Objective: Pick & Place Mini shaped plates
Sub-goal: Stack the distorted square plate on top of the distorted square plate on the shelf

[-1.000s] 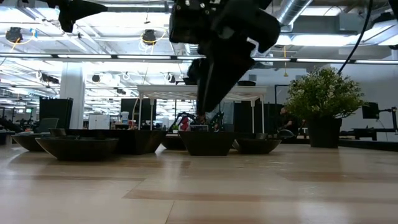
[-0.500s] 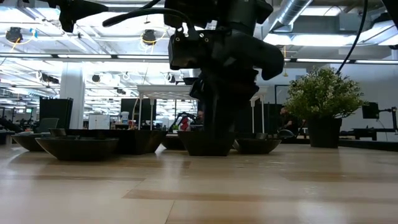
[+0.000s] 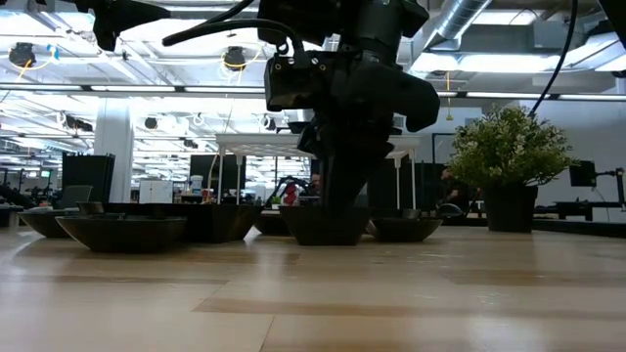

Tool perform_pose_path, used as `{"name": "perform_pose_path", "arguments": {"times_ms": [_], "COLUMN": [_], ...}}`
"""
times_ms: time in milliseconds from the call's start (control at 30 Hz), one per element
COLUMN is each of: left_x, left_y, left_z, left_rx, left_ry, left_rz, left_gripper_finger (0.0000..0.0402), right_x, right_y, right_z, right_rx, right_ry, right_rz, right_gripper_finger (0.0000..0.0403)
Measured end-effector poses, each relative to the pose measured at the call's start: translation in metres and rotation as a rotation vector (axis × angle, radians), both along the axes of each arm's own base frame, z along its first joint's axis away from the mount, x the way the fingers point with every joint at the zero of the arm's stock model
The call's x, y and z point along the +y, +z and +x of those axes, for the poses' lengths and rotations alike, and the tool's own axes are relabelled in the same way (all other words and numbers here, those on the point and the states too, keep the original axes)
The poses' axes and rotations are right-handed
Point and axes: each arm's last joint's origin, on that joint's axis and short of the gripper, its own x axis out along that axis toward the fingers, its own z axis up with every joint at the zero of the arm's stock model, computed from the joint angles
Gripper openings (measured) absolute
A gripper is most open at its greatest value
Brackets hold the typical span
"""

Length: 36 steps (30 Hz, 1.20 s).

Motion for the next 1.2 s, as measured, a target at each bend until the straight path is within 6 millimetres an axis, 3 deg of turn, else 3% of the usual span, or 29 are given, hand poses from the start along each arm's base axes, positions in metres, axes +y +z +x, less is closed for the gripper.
{"name": "perform_pose_path", "arguments": {"times_ms": [100, 500, 667, 933, 1200], "left_x": [0.000, 0.000, 0.000, 0.000, 0.000], "left_y": [0.000, 0.000, 0.000, 0.000, 0.000], "left_z": [0.000, 0.000, 0.000, 0.000, 0.000], "left_rx": [0.000, 0.000, 0.000, -0.001, -0.001], "left_ry": [0.000, 0.000, 0.000, 0.000, 0.000], "left_rz": [0.000, 0.000, 0.000, 0.000, 0.000], "left_gripper_finger": [0.0214, 0.0214, 0.0214, 0.0214, 0.0214], "right_x": [0.000, 0.001, 0.002, 0.004, 0.003], "right_y": [0.000, 0.008, 0.031, 0.085, 0.132], "right_z": [0.000, 0.001, 0.005, 0.013, 0.009], "right_rx": [-0.002, 0.010, 0.009, -0.055, -0.095], "right_ry": [-0.002, -0.041, -0.070, -0.070, -0.069], "right_rz": [-0.004, 0.011, 0.025, 0.043, 0.052], "right_gripper_finger": [0.0006, 0.0002, 0.0001, 0.0001, 0.0000]}}
